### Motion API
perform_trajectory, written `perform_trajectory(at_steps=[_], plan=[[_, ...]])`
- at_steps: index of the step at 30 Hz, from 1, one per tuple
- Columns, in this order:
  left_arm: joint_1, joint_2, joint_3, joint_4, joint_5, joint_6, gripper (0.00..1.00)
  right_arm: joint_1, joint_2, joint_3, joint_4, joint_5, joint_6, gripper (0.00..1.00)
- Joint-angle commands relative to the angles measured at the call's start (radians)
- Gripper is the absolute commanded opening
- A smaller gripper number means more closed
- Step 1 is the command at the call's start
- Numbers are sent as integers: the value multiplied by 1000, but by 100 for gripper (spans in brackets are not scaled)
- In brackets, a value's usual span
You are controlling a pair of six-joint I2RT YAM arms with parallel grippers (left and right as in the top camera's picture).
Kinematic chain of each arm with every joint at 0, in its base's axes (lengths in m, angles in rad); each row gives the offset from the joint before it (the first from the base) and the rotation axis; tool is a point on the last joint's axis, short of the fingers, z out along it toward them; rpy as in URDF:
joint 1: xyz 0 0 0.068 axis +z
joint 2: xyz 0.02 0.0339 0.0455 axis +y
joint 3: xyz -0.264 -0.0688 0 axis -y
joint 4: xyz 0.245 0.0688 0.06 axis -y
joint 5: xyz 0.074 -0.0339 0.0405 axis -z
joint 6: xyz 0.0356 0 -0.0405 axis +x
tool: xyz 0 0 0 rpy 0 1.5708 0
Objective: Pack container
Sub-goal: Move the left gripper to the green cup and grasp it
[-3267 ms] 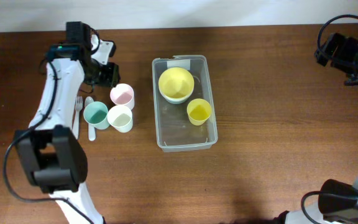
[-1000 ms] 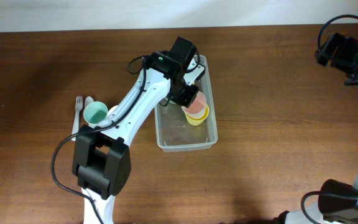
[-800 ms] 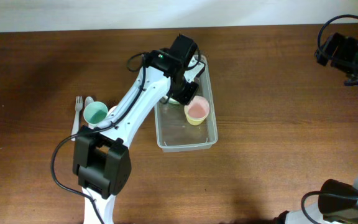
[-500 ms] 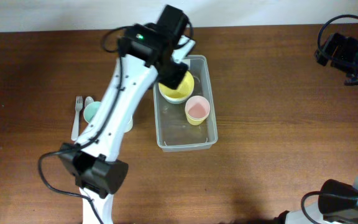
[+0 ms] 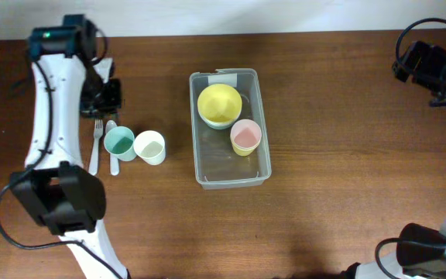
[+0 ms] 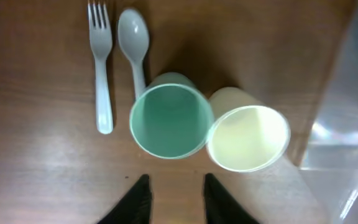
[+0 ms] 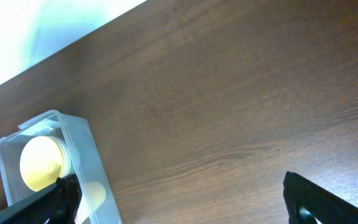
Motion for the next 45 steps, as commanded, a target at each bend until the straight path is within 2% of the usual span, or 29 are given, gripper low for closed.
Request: perform_trajectory(at_steps=[1,6,14,23,28,33,36,39,45], plan=[[52,-12,-149,42,115,105,33,-3,-10,13,3,-2,-6,99],[84,-12,-353,187,114,106,33,-3,-10,13,3,-2,-6,99],[100,-11,-479,332,114,106,33,-3,-10,13,3,-2,-6,99],[99,-12,-470,342,193,107,32,-3,-10,13,3,-2,-6,99],[99,-42,-371,247,217,107,32,-3,-10,13,3,-2,-6,99],[99,-153,-280,184,218,106,32,-3,-10,13,3,-2,-6,99],[100,-220,-280,183,180,105,37,-3,-10,13,3,-2,-6,99],[102,-246,-285,175,53,78,50,-3,-10,13,3,-2,-6,99],[130,-218,-421,265,53,64,52,-3,-10,13,3,-2,-6,99]])
